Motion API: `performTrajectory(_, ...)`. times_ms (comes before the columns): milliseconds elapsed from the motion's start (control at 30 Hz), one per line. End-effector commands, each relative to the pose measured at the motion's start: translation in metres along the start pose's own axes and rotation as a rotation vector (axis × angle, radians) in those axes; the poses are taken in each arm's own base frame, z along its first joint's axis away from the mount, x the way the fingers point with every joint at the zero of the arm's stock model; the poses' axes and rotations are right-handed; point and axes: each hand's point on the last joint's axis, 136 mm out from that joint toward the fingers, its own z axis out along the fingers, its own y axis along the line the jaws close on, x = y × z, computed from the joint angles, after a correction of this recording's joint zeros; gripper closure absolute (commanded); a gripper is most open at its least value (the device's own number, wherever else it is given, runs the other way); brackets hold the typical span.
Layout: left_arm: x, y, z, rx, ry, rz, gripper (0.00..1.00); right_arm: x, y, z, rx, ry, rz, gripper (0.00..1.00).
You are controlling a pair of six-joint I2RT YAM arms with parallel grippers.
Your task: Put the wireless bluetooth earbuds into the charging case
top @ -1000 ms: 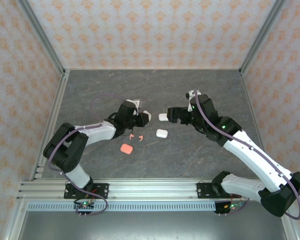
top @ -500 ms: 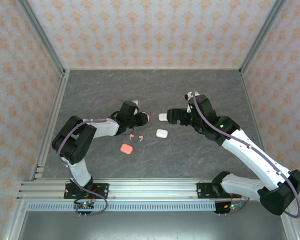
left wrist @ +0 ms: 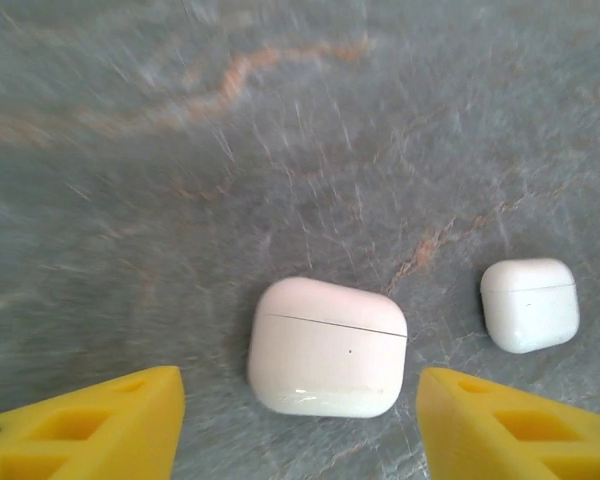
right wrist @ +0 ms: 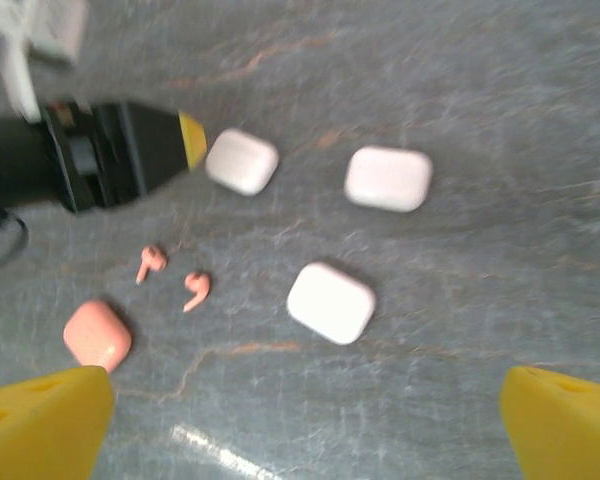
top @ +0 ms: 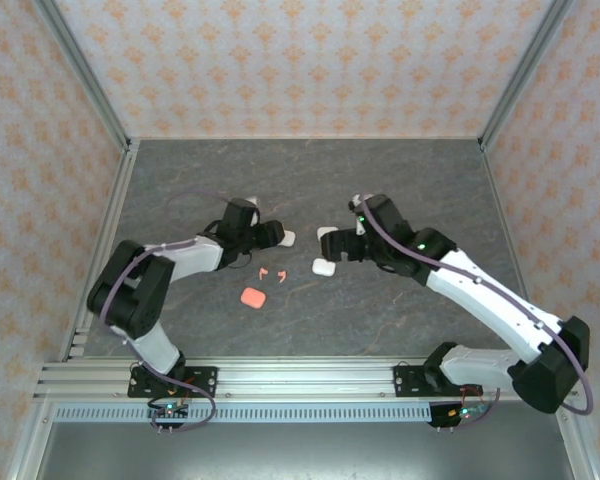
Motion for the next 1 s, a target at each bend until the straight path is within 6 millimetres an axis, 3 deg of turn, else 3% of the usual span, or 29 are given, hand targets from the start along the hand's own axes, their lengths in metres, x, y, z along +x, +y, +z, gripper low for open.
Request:
performTrajectory(0, -0.030, 0.012, -0.038, -0.047, -0.088, 0.035, 0.34, 0.018, 0.028, 0.023, -0.024, 0.079, -0.078, 0.02)
performTrajectory(267, -0.070, 0.071, -0.104, -0.083, -0.211, -0.146, 0.26, 0.065, 0.103, 0.095, -0.024, 0.252, -0.309, 0.08)
performTrajectory(400, -0.075, 0.101, -0.123, -0.112, -0.237, -0.224, 0.24, 0.081, 0.134, 0.122, -0.042, 0.313, -0.426, 0.08)
performTrajectory(500, -0.076, 0.113, -0.132, -0.120, -0.248, -0.253, 0.24, 0.092, 0.151, 0.140, -0.054, 0.351, -0.503, 0.08)
performTrajectory(733, -0.077, 0.119, -0.145, -0.128, -0.272, -0.272, 0.23, 0.111, 0.170, 0.172, -0.056, 0.424, -0.609, 0.11)
performTrajectory(967, -0.075, 0.116, -0.153, -0.124, -0.283, -0.271, 0.22, 0.122, 0.166, 0.191, -0.018, 0.460, -0.641, 0.17)
